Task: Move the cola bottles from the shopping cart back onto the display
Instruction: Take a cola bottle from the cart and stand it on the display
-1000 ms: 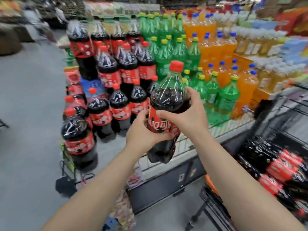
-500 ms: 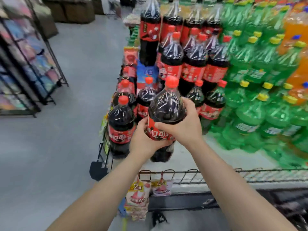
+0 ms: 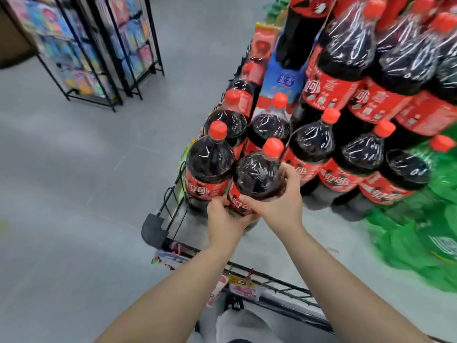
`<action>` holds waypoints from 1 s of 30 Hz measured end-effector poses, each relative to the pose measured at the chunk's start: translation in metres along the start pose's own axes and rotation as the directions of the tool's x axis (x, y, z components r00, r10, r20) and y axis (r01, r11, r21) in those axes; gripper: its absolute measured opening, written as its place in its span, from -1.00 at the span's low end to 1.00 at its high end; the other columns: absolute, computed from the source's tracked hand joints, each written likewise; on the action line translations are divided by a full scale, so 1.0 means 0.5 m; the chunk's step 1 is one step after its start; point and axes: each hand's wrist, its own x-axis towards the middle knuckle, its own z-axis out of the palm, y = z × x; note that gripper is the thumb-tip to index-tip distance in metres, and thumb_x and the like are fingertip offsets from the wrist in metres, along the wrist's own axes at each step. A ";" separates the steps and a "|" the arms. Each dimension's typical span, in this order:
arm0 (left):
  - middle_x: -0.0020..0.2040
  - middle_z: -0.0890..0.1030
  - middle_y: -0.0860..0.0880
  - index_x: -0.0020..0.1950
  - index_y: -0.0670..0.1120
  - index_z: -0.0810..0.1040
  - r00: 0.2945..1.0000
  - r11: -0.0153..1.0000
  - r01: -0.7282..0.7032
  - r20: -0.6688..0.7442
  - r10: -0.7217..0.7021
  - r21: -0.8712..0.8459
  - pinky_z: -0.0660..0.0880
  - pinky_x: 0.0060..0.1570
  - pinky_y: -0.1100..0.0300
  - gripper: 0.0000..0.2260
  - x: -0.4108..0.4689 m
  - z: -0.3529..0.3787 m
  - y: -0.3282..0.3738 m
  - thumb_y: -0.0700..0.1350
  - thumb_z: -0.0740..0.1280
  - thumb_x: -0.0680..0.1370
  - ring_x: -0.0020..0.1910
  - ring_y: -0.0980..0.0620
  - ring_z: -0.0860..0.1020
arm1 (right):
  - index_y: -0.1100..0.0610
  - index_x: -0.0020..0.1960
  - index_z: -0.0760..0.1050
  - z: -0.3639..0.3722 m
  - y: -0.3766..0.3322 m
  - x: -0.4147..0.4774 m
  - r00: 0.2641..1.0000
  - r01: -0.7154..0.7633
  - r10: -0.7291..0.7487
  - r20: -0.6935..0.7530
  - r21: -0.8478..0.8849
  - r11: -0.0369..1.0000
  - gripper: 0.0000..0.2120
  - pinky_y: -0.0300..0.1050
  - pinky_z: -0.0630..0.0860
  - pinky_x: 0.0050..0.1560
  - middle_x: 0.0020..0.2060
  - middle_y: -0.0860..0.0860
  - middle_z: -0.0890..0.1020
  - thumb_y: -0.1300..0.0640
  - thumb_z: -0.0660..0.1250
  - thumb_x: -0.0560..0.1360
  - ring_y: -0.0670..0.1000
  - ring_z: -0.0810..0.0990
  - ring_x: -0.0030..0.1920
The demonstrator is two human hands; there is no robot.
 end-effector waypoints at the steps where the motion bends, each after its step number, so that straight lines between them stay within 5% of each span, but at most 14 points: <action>1: -0.17 0.47 0.03 -0.12 -0.08 0.37 1.000 1.000 0.008 -0.005 -0.008 0.017 0.33 -0.42 0.37 -0.44 0.003 0.003 -0.002 0.03 0.66 0.14 -0.29 0.18 0.43 | 0.03 0.39 0.25 0.001 0.006 0.001 1.000 -0.001 0.001 0.006 -0.004 1.000 0.00 -0.38 0.31 0.28 0.23 -0.14 0.40 0.01 0.69 0.07 -0.18 0.40 0.26; 5: -0.18 0.45 0.08 -0.04 -0.14 0.36 0.990 0.992 0.120 0.072 -0.123 0.044 0.37 -0.19 0.25 -0.40 0.022 0.013 -0.004 0.06 0.64 0.18 -0.16 0.08 0.45 | 0.10 0.41 0.23 -0.010 0.012 0.017 0.997 0.032 -0.031 0.071 -0.020 0.999 0.04 -0.05 0.36 0.38 0.32 0.00 0.39 -0.06 0.67 0.07 -0.03 0.40 0.35; 8: 0.10 0.60 0.01 0.25 -0.22 0.38 0.925 0.951 0.308 0.233 -0.301 0.006 0.53 0.11 0.12 0.04 0.045 0.025 -0.016 0.32 0.61 -0.05 0.06 0.05 0.57 | 0.16 0.47 0.16 -0.012 0.014 0.019 0.994 0.024 -0.020 0.110 -0.041 0.999 0.10 -0.17 0.27 0.41 0.39 0.05 0.33 -0.04 0.67 0.11 -0.04 0.32 0.40; 10: 0.17 0.61 -0.06 0.33 -0.18 0.37 0.877 0.903 0.425 0.277 -0.393 -0.065 0.57 0.14 -0.04 0.25 0.076 0.046 -0.057 0.36 0.59 -0.25 0.10 -0.04 0.60 | 0.15 0.48 0.15 -0.008 0.019 0.016 0.993 -0.047 0.045 0.112 0.016 0.999 0.11 -0.23 0.34 0.35 0.38 0.03 0.37 -0.06 0.67 0.11 -0.06 0.37 0.38; 12: 0.09 0.61 -0.08 0.31 -0.17 0.38 0.825 0.856 0.506 0.353 -0.442 -0.109 0.62 -0.05 0.05 0.02 0.059 0.034 -0.013 0.17 0.68 -0.03 -0.03 -0.02 0.62 | 0.13 0.43 0.19 -0.003 0.021 0.010 0.982 -0.142 0.131 0.135 0.072 0.987 0.01 -0.29 0.41 0.19 0.27 -0.04 0.46 0.00 0.66 0.15 -0.10 0.48 0.27; 14: -0.10 0.59 -0.05 0.17 -0.13 0.44 0.780 0.824 0.547 0.445 -0.440 -0.144 0.56 -0.39 0.24 -0.52 0.047 0.023 0.023 -0.11 0.57 0.35 -0.22 0.09 0.55 | 0.09 0.41 0.22 -0.002 0.026 0.009 0.975 -0.178 0.168 0.147 0.062 0.982 -0.05 -0.28 0.39 0.15 0.21 -0.10 0.50 0.01 0.65 0.17 -0.14 0.50 0.19; 16: -0.13 0.58 -0.03 0.09 -0.12 0.48 0.770 0.805 0.572 0.443 -0.460 -0.159 0.53 -0.36 0.24 -0.72 0.044 0.029 0.032 -0.22 0.47 0.45 -0.22 0.10 0.52 | 0.06 0.40 0.25 -0.006 0.030 0.013 0.975 -0.177 0.163 0.150 0.085 0.981 -0.09 -0.32 0.43 0.17 0.20 -0.12 0.52 0.04 0.65 0.18 -0.19 0.52 0.16; 19: 0.00 0.63 -0.06 0.12 -0.14 0.50 0.804 0.794 0.557 0.394 -0.444 -0.242 0.58 -0.28 0.26 -0.57 0.055 0.044 0.025 -0.18 0.57 0.33 -0.13 0.08 0.58 | 0.05 0.38 0.27 -0.011 0.029 0.026 0.971 -0.165 0.142 0.193 0.110 0.980 -0.16 -0.58 0.37 0.02 0.14 -0.20 0.49 0.14 0.63 0.23 -0.37 0.47 0.07; 22: 0.23 0.59 -0.06 0.34 -0.10 0.41 0.842 0.823 0.502 0.366 -0.396 -0.265 0.58 0.07 0.05 0.02 0.076 0.061 0.009 0.10 0.69 -0.06 0.11 -0.03 0.60 | -0.01 0.34 0.28 -0.017 0.036 0.040 0.975 -0.119 0.100 0.198 0.089 0.989 -0.20 -0.56 0.37 0.06 0.11 -0.36 0.43 0.13 0.63 0.24 -0.45 0.45 0.08; 23: 0.27 0.56 -0.04 0.37 -0.09 0.38 0.842 0.835 0.492 0.378 -0.385 -0.246 0.55 0.10 0.06 0.01 0.074 0.059 0.017 0.09 0.68 0.00 0.16 -0.04 0.57 | -0.01 0.36 0.28 -0.019 0.036 0.043 0.974 -0.114 0.098 0.204 0.064 0.991 -0.19 -0.52 0.38 0.11 0.12 -0.37 0.43 0.10 0.63 0.24 -0.46 0.45 0.09; 26: 0.19 0.54 -0.06 0.33 -0.14 0.41 0.806 0.848 0.497 0.458 -0.375 -0.182 0.45 -0.01 0.16 -0.44 0.071 0.043 0.029 -0.15 0.54 0.39 0.06 0.00 0.50 | 0.02 0.44 0.22 -0.024 0.040 0.045 0.959 -0.146 0.133 0.249 0.035 0.989 -0.11 -0.33 0.40 0.25 0.24 -0.23 0.47 0.02 0.62 0.25 -0.30 0.46 0.20; 30: 0.14 0.57 -0.08 0.30 -0.16 0.46 0.770 0.872 0.484 0.505 -0.389 -0.067 0.49 -0.07 0.15 -0.54 0.062 0.017 0.029 -0.16 0.49 0.44 0.03 -0.02 0.49 | 0.01 0.50 0.19 -0.034 0.029 0.024 0.955 -0.155 0.147 0.257 0.012 0.988 -0.03 -0.18 0.37 0.36 0.37 -0.15 0.43 -0.11 0.59 0.23 -0.20 0.41 0.34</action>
